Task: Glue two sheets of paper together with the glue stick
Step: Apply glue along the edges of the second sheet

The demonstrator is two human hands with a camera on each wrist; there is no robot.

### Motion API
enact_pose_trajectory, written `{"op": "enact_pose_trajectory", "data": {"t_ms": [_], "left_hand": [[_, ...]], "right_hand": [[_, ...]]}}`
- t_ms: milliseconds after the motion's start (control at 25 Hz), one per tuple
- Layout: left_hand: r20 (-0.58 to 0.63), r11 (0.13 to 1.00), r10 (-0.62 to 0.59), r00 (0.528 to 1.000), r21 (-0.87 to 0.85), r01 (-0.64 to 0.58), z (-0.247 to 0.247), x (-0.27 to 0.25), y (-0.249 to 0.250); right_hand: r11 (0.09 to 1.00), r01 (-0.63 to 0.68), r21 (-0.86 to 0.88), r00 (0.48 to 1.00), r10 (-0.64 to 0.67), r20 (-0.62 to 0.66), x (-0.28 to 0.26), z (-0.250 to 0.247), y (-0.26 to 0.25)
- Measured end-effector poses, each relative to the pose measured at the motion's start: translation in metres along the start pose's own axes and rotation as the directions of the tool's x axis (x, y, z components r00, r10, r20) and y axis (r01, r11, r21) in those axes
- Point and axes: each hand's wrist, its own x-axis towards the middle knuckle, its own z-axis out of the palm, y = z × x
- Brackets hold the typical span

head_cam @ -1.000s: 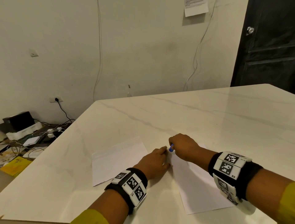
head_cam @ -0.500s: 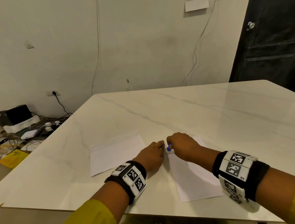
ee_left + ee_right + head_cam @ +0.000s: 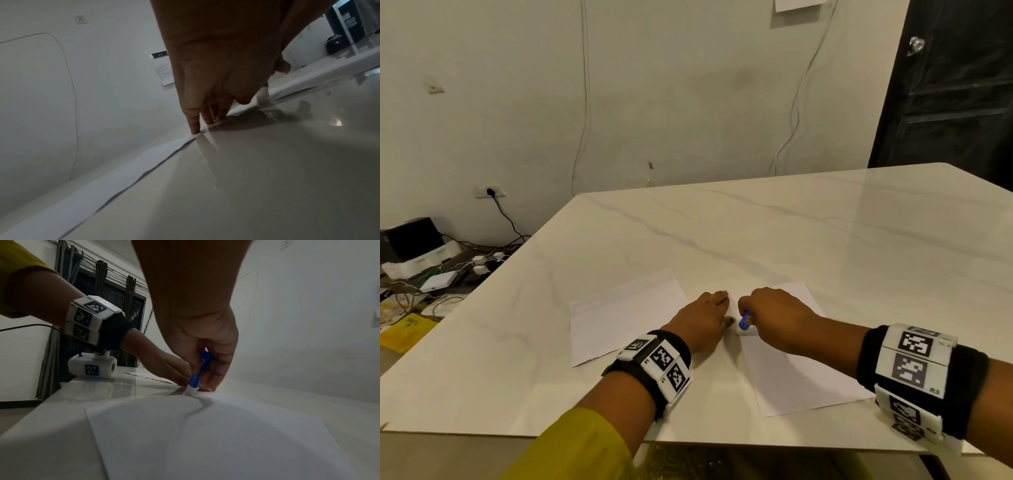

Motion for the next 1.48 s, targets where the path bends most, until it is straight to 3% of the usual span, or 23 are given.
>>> {"op": "enact_pose_trajectory", "data": {"t_ms": [1000,1480], "left_hand": [[0.023,1.000,-0.006,1.000,0.025,0.005,-0.006,-0.006,0.007],[0.076,0.998,-0.017,0.997,0.061,0.012,-0.005,-0.006,0.007]], "right_hand": [[0.989,0.146,0.007,0.986,-0.146,0.084,-0.071,0.015,-0.004],[0.989,0.147,0.002,0.980,-0.145,0.138,-0.094,0.013,-0.003]]}}
